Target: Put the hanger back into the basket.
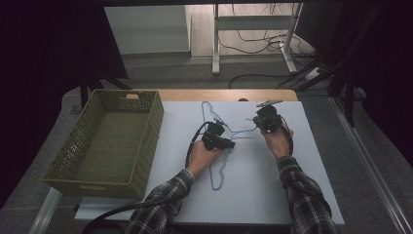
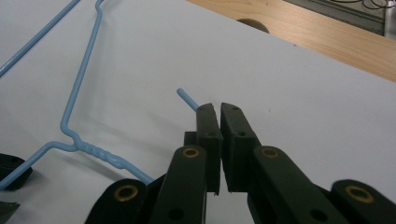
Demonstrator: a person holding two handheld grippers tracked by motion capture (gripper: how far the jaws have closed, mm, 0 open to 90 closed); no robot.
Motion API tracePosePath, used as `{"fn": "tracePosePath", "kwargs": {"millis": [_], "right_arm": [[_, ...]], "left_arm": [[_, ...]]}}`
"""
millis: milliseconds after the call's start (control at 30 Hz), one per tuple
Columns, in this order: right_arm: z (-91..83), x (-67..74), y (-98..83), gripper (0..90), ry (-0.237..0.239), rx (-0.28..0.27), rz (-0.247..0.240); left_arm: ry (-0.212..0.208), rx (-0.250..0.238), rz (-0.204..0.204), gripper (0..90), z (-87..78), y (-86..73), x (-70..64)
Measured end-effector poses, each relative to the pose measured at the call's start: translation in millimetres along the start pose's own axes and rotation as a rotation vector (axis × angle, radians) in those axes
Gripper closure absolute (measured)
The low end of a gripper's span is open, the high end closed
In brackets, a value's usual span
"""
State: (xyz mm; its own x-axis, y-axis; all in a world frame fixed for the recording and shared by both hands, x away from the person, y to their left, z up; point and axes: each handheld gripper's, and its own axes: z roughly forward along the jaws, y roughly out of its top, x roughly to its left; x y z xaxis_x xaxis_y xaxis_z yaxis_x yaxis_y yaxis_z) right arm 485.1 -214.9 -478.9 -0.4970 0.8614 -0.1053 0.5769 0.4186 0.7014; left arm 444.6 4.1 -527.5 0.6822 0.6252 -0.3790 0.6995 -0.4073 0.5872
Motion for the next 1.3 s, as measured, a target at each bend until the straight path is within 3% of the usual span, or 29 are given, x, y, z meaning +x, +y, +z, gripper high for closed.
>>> {"fn": "tracePosePath", "kwargs": {"millis": [67, 167, 267, 333, 367, 400, 467, 500, 633, 767, 900, 1067, 1167, 1300], "right_arm": [[-0.2, 0.4, -0.2, 85.9, -0.002, 0.000, 0.000], [-0.4, 0.6, -0.4, 84.4, 0.002, 0.004, 0.005], [-8.5, -0.5, 0.9, 61.4, 0.036, -0.024, 0.027], [-28.4, -0.9, 3.7, 52.9, 0.065, -0.066, 0.028], [-28.4, -0.9, 3.7, 49.3, 0.065, -0.066, 0.028], [-37.1, -1.5, 4.1, 47.4, 0.067, -0.084, 0.027], [-63.5, -5.2, 4.8, 43.5, 0.089, -0.126, 0.046], [-63.5, -5.2, 4.8, 43.5, 0.089, -0.126, 0.046], [-92.0, -6.7, -0.3, 43.0, 0.114, -0.150, 0.039], [-104.5, -1.5, -11.8, 45.8, 0.153, -0.162, 0.015], [-98.3, 10.3, -23.9, 49.0, 0.240, -0.164, -0.004], [-72.9, 29.0, -23.9, 53.2, 0.361, -0.189, -0.051], [-54.0, 36.3, -18.8, 56.8, 0.403, -0.198, -0.088], [-38.4, 41.2, -14.4, 64.4, 0.420, -0.248, -0.097]], "left_arm": [[0.000, 0.004, -0.006, 73.2, -0.1, 0.1, -0.1], [0.005, -0.001, -0.054, 75.5, -2.6, -0.7, 0.5], [-0.024, -0.042, -0.140, 85.4, -11.3, -2.7, 7.2], [0.030, -0.039, -0.073, 87.0, -18.7, -0.5, 5.1], [0.037, -0.047, -0.080, 87.0, -22.0, -0.2, 5.3], [0.022, -0.059, -0.090, 87.1, -26.1, -0.2, 7.4], [0.032, -0.074, -0.066, 87.2, -37.2, 0.1, 9.7], [0.032, -0.074, -0.066, 87.2, -37.2, 0.1, 9.7], [0.013, -0.102, -0.064, 87.2, -50.0, 0.1, 10.1], [-0.008, -0.118, -0.052, 87.2, -58.7, -1.8, 9.2], [-0.031, -0.134, -0.053, 87.2, -62.4, -5.7, 9.4], [-0.045, -0.139, -0.047, 87.1, -63.4, -10.0, 9.9], [-0.059, -0.151, -0.053, 87.1, -63.4, -11.2, 11.0], [-0.071, -0.150, -0.046, 87.1, -62.1, -12.4, 11.4]]}}
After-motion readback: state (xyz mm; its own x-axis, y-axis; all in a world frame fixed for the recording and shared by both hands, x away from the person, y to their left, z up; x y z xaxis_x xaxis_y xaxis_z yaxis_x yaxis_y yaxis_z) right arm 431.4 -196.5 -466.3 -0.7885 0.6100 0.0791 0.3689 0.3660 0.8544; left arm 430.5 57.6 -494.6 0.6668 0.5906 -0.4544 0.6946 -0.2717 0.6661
